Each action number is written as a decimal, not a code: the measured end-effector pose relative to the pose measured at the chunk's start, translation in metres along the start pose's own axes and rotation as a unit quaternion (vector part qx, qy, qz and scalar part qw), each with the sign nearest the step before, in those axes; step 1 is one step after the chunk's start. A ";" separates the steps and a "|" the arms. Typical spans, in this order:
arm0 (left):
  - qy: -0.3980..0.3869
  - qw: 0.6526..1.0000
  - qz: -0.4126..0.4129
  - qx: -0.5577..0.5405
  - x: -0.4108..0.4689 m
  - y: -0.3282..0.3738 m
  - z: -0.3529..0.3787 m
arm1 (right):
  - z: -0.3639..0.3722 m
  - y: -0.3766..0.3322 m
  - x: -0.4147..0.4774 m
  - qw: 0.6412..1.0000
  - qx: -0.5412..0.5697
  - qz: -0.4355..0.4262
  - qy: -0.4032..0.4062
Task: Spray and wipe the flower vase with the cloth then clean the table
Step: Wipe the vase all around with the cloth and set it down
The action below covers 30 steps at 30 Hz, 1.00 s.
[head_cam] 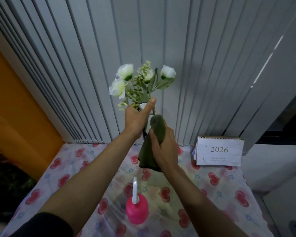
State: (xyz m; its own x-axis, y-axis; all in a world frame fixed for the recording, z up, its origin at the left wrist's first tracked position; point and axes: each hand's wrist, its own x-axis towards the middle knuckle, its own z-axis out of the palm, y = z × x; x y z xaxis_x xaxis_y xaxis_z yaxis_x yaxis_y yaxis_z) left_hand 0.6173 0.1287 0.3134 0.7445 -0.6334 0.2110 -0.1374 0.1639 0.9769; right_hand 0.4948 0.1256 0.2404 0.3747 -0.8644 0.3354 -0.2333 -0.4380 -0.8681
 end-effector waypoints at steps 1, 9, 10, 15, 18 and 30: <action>-0.006 1.000 0.004 -0.004 -0.003 0.002 0.000 | -0.002 -0.008 0.010 1.000 0.021 0.010 -0.003; -0.029 0.998 0.047 -0.044 -0.016 0.009 0.003 | -0.011 -0.034 0.052 0.991 0.087 0.101 -0.022; -0.027 0.997 0.047 -0.045 -0.016 0.010 0.003 | -0.007 -0.030 0.047 0.992 0.095 0.080 -0.007; 0.006 0.999 0.002 -0.054 -0.002 0.006 -0.009 | 0.010 0.015 -0.025 0.989 0.137 0.051 -0.013; 0.001 0.999 -0.019 -0.047 0.005 0.005 -0.018 | 0.015 0.037 -0.058 0.983 0.136 0.114 -0.051; -0.028 0.997 0.027 -0.072 -0.003 0.010 -0.006 | -0.002 -0.037 0.062 0.990 0.093 0.089 -0.053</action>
State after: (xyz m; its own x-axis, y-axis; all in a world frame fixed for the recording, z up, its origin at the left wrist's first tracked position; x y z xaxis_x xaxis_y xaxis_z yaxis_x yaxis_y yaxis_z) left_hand 0.6172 0.1366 0.3220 0.6998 -0.6616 0.2692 -0.0789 0.3030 0.9497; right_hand 0.5244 0.0878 0.2942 0.4378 -0.8881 0.1399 -0.1380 -0.2202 -0.9656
